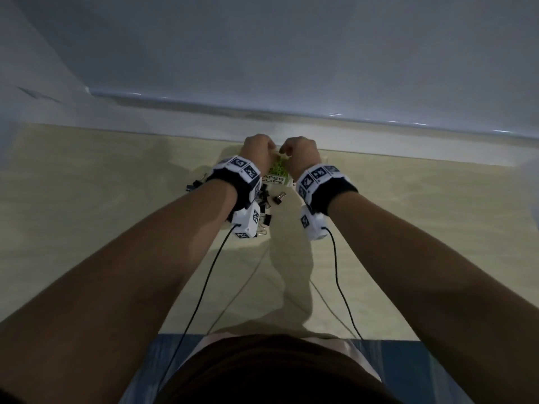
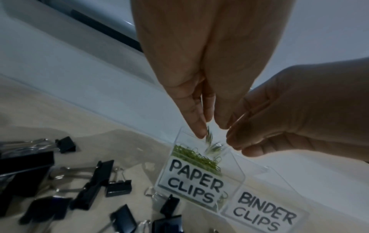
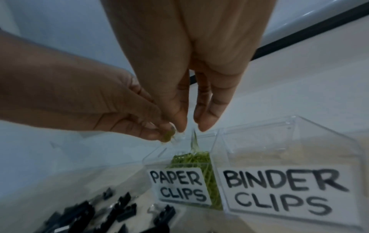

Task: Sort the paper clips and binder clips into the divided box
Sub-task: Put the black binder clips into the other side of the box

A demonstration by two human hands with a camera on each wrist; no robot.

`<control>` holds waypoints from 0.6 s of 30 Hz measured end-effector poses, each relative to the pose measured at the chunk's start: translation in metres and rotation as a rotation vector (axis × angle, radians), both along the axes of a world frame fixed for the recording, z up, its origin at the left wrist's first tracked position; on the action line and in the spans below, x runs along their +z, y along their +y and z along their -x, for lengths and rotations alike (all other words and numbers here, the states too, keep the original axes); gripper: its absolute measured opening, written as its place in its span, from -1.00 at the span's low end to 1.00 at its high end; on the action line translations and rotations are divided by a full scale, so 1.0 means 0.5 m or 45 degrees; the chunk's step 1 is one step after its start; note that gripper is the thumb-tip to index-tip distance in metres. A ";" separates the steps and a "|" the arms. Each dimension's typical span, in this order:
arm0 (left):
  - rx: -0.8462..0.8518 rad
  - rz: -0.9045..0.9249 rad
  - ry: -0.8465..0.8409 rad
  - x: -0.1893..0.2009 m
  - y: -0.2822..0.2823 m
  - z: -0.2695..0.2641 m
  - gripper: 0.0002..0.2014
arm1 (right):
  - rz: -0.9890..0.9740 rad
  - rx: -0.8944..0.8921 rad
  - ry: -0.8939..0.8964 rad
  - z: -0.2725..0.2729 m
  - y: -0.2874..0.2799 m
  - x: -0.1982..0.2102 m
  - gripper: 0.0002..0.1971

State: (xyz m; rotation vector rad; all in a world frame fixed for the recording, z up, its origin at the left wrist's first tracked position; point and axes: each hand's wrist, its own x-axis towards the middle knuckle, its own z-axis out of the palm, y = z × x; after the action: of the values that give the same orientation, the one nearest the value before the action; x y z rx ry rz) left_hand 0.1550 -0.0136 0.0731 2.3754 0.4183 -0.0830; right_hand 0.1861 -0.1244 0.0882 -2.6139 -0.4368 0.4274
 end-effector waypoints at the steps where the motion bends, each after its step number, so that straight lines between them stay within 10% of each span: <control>1: -0.013 0.018 0.008 -0.001 0.008 0.005 -0.72 | 0.036 0.039 -0.020 0.003 0.001 -0.004 -0.76; 11: -0.260 -0.150 0.136 -0.116 0.088 0.251 -0.83 | -0.023 0.758 -0.083 0.196 0.005 -0.148 -0.74; 18: -0.174 -0.117 0.057 -0.139 0.094 0.293 -0.82 | -0.130 0.516 -0.152 0.206 -0.073 -0.188 -0.82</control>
State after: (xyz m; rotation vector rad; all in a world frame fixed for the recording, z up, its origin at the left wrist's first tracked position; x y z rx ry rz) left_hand 0.0083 0.0336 0.0036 2.4948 0.2861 -0.1834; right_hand 0.0830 -0.1607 -0.0056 -2.4554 -1.0101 0.3652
